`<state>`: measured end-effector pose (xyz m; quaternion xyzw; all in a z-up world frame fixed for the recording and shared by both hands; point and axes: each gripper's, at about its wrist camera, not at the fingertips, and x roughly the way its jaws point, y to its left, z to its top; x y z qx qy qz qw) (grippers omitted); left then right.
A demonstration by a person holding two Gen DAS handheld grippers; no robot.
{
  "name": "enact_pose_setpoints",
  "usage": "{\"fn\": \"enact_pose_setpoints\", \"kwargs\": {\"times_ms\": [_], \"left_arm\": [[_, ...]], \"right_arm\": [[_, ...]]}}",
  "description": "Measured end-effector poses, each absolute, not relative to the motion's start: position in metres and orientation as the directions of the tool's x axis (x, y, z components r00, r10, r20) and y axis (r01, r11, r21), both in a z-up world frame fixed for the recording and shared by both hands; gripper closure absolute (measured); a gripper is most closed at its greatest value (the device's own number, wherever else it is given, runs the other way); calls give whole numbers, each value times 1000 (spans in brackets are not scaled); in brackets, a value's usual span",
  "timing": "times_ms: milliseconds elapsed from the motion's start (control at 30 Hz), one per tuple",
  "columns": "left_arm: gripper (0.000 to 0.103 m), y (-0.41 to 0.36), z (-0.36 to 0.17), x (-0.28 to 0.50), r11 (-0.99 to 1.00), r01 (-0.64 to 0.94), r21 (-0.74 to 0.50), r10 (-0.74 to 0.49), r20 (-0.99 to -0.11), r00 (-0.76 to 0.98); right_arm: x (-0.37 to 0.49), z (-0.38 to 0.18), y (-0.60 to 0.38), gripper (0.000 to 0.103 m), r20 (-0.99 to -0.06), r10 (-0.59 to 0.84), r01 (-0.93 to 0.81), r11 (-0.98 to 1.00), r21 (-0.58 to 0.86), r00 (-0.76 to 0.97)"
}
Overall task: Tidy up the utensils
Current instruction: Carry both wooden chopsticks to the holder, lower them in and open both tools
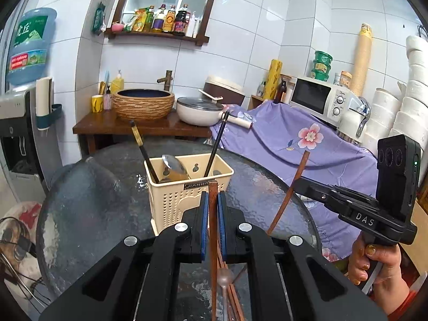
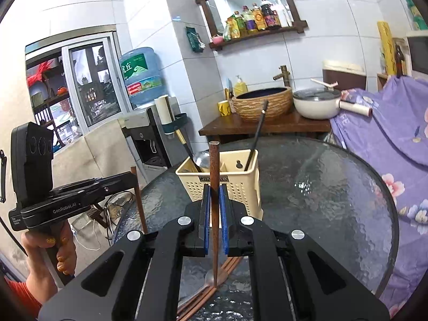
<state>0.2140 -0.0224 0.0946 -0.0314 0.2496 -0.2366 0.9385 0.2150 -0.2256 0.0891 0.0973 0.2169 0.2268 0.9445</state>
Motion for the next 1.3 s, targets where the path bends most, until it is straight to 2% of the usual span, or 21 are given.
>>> {"fn": "enact_pose_setpoints", "kwargs": {"times_ms": [533,833,1000,1133,1300], "left_arm": [[96,-23,139,231,884,433,-173,-466,-386,796],[96,-14,213,259,890,417,-186,-456,-312,834],[96,-8,256,277,916,367,-165,-400,-271,876],[96,-6,265,288,929,340,-145,-368,-269,890],[96,-7,248,302,940,317,-125,-341,-303,890]], "right_arm": [[233,137,-216,95,-344,481,-425,876,229,806],[264,205,-222,95,-291,484,-426,872,240,826],[287,244,-223,95,-253,447,-398,890,223,858],[311,257,-222,95,-245,399,-355,912,204,884],[337,240,-217,95,-265,360,-316,929,195,895]]}}
